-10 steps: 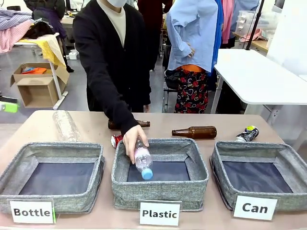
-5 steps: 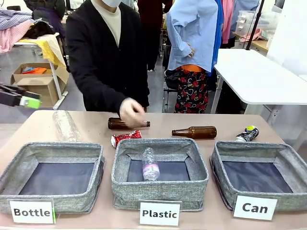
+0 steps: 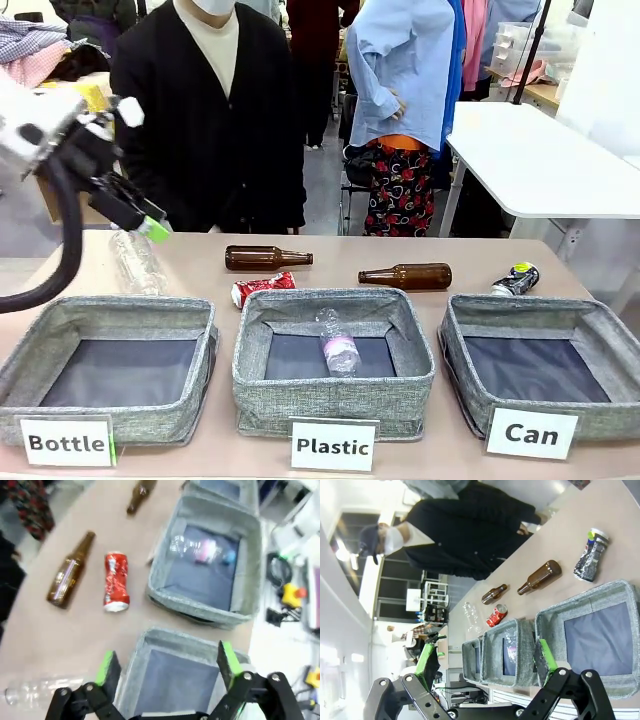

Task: Sort the can waste into the basket.
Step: Pick up the can waste from the table and place it in the right Fabric basket.

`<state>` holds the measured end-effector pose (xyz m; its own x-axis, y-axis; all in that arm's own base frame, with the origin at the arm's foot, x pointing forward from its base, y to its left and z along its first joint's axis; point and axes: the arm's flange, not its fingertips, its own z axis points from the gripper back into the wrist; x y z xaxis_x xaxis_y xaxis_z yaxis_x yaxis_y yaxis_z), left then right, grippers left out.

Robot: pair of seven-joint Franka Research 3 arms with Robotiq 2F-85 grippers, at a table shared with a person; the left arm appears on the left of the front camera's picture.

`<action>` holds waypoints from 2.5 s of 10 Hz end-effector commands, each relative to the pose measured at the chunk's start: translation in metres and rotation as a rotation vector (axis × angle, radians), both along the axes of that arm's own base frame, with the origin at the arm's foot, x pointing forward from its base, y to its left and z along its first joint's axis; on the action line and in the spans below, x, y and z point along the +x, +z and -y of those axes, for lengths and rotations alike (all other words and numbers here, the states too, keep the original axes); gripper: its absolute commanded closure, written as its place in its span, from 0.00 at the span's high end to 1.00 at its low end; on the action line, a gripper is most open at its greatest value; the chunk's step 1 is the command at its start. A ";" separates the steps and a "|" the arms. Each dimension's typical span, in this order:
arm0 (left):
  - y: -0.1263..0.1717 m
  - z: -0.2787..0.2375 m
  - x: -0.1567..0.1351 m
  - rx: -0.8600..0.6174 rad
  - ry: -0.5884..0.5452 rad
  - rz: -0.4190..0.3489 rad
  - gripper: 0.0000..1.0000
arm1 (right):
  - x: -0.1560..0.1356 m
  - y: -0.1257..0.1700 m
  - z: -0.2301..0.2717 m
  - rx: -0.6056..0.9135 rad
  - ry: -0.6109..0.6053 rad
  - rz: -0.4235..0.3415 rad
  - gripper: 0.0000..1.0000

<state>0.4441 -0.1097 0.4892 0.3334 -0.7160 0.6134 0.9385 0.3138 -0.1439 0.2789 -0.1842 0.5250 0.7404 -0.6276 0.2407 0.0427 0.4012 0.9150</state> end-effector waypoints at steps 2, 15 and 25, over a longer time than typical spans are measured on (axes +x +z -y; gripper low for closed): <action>-0.016 0.059 0.038 0.231 0.019 -0.023 1.00 | 0.002 0.000 0.001 0.002 0.005 0.033 1.00; -0.081 0.141 0.110 0.459 -0.112 0.029 1.00 | 0.002 0.000 0.001 0.002 0.005 0.033 1.00; -0.041 0.134 0.071 0.173 -0.161 0.206 1.00 | 0.002 0.000 0.001 0.002 0.005 0.033 1.00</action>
<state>0.5646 -0.2824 0.4069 0.2422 -0.9097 0.3372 0.9438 0.3015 0.1354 0.2790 -0.1850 0.5246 0.7406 -0.6281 0.2390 0.0454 0.4016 0.9147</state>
